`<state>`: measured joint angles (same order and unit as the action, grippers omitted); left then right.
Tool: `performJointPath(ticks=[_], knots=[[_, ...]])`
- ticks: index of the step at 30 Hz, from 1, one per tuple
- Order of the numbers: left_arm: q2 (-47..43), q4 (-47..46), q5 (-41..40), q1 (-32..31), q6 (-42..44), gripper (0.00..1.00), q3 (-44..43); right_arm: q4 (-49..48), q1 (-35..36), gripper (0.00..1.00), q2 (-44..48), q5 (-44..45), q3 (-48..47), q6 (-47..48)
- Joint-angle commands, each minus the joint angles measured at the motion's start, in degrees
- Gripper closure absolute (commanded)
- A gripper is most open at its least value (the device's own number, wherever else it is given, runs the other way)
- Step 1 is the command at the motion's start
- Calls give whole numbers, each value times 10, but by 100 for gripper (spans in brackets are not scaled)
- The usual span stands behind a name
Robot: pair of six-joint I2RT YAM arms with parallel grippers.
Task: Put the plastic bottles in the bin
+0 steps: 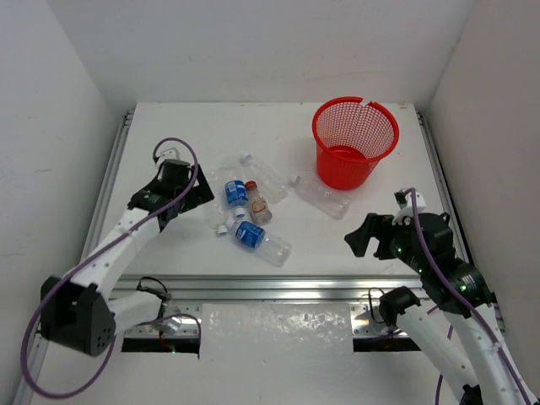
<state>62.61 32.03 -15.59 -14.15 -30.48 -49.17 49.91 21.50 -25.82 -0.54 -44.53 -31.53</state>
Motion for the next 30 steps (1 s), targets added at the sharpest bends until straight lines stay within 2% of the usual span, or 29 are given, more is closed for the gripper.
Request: performJointPath(ticks=[1, 7, 15, 16, 17, 22, 23, 25, 26, 30], knots=[[52, -89, 35, 5, -30, 0, -6, -64, -1, 1, 1, -79, 14, -9], [156, -137, 36, 5, -33, 4, -15, -77, -1, 1, -13, -142, 21, -8], [260, -205, 71, 4, -30, 17, 4, -110, -1, 1, -12, -167, 50, -19], [268, -208, 68, 4, -32, 20, 8, -113, -1, 1, -17, -172, 50, -19], [278, -210, 65, 4, -34, 33, 12, -117, -1, 1, -27, -181, 50, -20], [283, -180, -29, 7, -80, 55, 33, -137, -1, 1, -62, -221, 45, -21], [279, -166, -53, 8, -86, 73, 35, -150, -1, 1, -72, -234, 46, -22], [253, -157, -64, 8, -99, 87, 43, -164, -1, 1, -87, -246, 45, -22], [236, -156, -61, 7, -102, 100, 50, -183, -1, 1, -96, -255, 45, -22], [114, -162, 9, -16, -93, 100, 74, -256, 1, 1, -163, -335, 34, -41]])
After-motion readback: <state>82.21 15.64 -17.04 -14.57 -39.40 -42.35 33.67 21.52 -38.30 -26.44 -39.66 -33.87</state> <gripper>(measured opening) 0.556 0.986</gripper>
